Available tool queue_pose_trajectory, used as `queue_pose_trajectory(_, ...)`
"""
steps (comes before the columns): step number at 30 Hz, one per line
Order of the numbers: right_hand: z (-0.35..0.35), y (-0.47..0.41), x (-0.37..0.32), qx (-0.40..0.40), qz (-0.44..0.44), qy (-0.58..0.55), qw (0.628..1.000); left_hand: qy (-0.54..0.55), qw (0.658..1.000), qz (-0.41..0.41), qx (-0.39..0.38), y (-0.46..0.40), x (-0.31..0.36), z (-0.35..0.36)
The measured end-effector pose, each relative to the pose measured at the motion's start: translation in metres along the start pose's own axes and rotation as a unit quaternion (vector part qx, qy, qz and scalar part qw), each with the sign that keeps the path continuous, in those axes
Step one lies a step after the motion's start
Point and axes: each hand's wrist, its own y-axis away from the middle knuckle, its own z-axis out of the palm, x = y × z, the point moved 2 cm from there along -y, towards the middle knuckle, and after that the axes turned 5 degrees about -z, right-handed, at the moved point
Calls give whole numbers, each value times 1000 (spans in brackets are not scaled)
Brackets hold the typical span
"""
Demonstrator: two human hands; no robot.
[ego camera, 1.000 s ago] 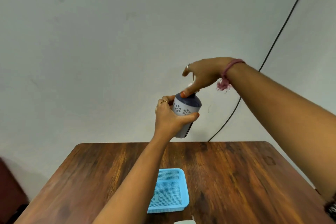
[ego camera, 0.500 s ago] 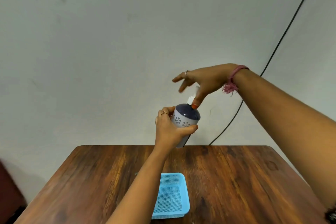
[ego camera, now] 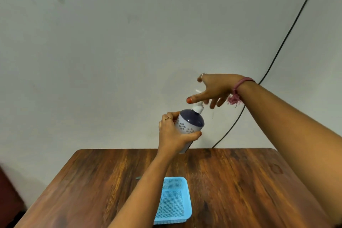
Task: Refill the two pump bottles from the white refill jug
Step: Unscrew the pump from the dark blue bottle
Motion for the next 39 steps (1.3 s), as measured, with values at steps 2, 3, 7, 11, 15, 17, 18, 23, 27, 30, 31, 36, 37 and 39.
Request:
queue_pose_trajectory(2, 6, -2, 5, -27, -15, 33, 999, -17, 1000, 2, -4, 2, 2, 3)
queue_pose_trajectory(3, 8, -1, 6, -32, -38, 39, 998, -22, 1000, 0, -9, 4, 1, 4)
queue_pose_trajectory(7, -5, 9, 14, 16, -58, -43, 997, -16, 1000, -1, -10, 5, -3, 4)
queue_pose_trajectory(11, 19, 10, 17, -58, 55, -44, 996, -31, 999, 11, -15, 7, -2, 6)
queue_pose_trajectory(15, 19, 10, 23, -43, -28, -25, 998, -41, 999, 4, -31, 9, -5, 9)
queue_pose_trajectory(17, 4, 15, 24, -11, -65, -6, 998, -42, 999, -4, -30, 9, -10, 6)
queue_pose_trajectory(18, -2, 18, 23, 0, -78, -4, 997, -39, 999, -12, -26, 10, -15, 3)
queue_pose_trajectory(23, -20, 23, 21, 26, -105, 4, 994, -22, 999, -35, -17, 16, -33, -10)
queue_pose_trajectory(27, -25, 23, 18, 34, -112, -19, 993, -13, 999, -37, -19, 14, -43, -26)
queue_pose_trajectory(30, -28, 22, 13, 53, -115, -43, 991, -15, 999, -38, -17, 10, -50, -40)
queue_pose_trajectory(31, -29, 22, 12, 58, -113, -51, 991, -14, 999, -41, -16, 8, -53, -44)
queue_pose_trajectory(36, -24, 18, 0, 67, -107, -103, 987, -13, 998, -49, -21, 4, -62, -60)
queue_pose_trajectory(37, -21, 17, -2, 65, -106, -111, 986, -16, 998, -48, -26, 4, -64, -63)
queue_pose_trajectory(39, -15, 14, -6, 56, -99, -109, 988, -15, 998, -44, -33, 2, -65, -67)
